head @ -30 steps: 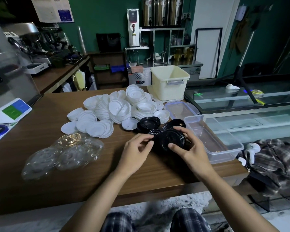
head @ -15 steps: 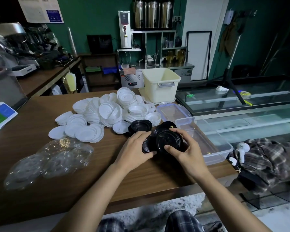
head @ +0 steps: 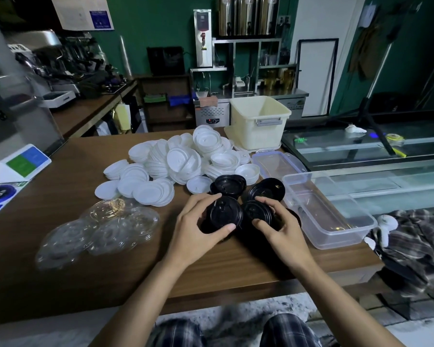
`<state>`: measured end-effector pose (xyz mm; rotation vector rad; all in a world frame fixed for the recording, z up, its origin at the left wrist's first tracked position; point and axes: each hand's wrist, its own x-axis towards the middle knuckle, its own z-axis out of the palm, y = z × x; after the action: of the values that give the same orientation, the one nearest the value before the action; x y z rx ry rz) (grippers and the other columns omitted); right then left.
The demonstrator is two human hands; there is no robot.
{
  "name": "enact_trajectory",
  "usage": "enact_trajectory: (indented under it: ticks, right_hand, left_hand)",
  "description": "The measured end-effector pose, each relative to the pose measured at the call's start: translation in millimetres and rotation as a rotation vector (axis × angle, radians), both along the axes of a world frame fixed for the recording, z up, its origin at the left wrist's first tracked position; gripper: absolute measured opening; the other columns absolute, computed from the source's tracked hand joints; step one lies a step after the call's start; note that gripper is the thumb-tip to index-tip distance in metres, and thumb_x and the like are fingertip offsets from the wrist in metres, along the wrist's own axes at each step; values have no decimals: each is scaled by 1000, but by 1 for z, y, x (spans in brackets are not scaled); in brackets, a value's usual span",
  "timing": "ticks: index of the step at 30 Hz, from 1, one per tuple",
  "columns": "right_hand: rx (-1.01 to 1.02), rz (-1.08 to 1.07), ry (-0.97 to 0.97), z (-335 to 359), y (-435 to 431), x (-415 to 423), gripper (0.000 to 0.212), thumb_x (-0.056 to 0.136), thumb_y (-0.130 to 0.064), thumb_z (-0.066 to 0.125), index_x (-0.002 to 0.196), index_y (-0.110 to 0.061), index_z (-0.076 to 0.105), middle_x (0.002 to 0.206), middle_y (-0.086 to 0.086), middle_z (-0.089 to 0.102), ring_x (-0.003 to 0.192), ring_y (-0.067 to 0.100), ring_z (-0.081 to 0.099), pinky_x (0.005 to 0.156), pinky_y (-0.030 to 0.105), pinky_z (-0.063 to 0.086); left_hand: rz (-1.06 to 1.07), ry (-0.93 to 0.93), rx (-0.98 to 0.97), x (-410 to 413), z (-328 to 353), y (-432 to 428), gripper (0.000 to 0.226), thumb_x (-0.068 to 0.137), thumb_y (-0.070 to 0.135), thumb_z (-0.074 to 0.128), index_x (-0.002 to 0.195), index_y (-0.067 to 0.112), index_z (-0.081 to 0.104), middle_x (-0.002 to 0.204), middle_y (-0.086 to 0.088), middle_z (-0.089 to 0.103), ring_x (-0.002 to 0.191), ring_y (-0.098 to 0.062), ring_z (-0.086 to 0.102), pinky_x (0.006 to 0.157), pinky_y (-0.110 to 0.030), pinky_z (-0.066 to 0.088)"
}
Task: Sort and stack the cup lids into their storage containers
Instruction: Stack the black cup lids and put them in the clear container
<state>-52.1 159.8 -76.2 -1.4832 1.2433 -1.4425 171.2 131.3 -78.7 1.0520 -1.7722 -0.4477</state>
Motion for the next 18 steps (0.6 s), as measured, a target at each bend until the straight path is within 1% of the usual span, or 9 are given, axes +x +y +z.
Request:
enact_trajectory:
  ticks: [3, 6, 9, 10, 12, 13, 15, 18]
  right_hand:
    - [4, 43, -6, -2, 0, 0, 48, 94, 2, 73, 132, -26, 69, 125, -12, 75, 122, 5, 66, 107, 20, 47]
    - [29, 74, -53, -2, 0, 1, 43, 97, 0, 67, 132, -25, 70, 128, -12, 74, 126, 7, 64, 112, 26, 46]
    - [74, 111, -134, -1, 0, 3, 45, 91, -16, 55, 132, -23, 71, 130, -9, 74, 128, 11, 65, 111, 28, 46]
    - [81, 124, -155, 0, 0, 4, 44, 92, -20, 55, 132, -23, 71, 131, -8, 74, 128, 12, 65, 111, 29, 46]
    - [59, 129, -146, 1, 0, 7, 32, 99, -22, 66, 131, -24, 71, 129, -7, 74, 127, 11, 65, 112, 30, 45]
    - [46, 127, -126, 1, 0, 8, 31, 100, -18, 72, 130, -24, 71, 128, -8, 75, 126, 11, 66, 113, 30, 46]
    - [32, 123, -107, 1, 0, 10, 35, 96, -11, 76, 129, -23, 71, 124, -8, 76, 123, 10, 67, 112, 29, 48]
    - [5, 108, -96, 0, -2, 11, 40, 94, -6, 78, 130, -22, 69, 125, -5, 76, 123, 13, 68, 111, 31, 49]
  left_hand:
    - [-50, 8, 14, -5, 0, 2, 70, 75, 30, 93, 139, 25, 65, 132, 13, 61, 122, -14, 64, 90, -30, 57]
    - [-87, -9, 15, -12, 1, 2, 75, 76, 30, 93, 144, 24, 62, 135, 14, 63, 122, -14, 63, 86, -33, 57]
    - [-103, 0, 37, -16, 1, 1, 79, 75, 33, 93, 146, 27, 59, 137, 18, 65, 122, -11, 64, 88, -34, 57]
    - [-99, 6, 49, -16, 1, 2, 80, 74, 35, 93, 146, 29, 59, 136, 20, 65, 120, -10, 65, 88, -33, 56]
    - [-92, 8, 52, -18, 1, 3, 78, 71, 36, 95, 141, 31, 62, 133, 21, 67, 118, -10, 65, 88, -29, 55]
    - [-99, -4, 38, -19, 1, 4, 76, 70, 36, 96, 139, 30, 63, 132, 20, 67, 119, -9, 64, 88, -28, 55]
    - [-122, -47, -3, -20, 1, 5, 75, 70, 36, 97, 138, 27, 65, 135, 19, 65, 125, -9, 61, 90, -25, 54]
    - [-141, -52, -10, -19, 0, 4, 75, 71, 36, 96, 138, 24, 65, 139, 16, 62, 131, -9, 58, 99, -26, 52]
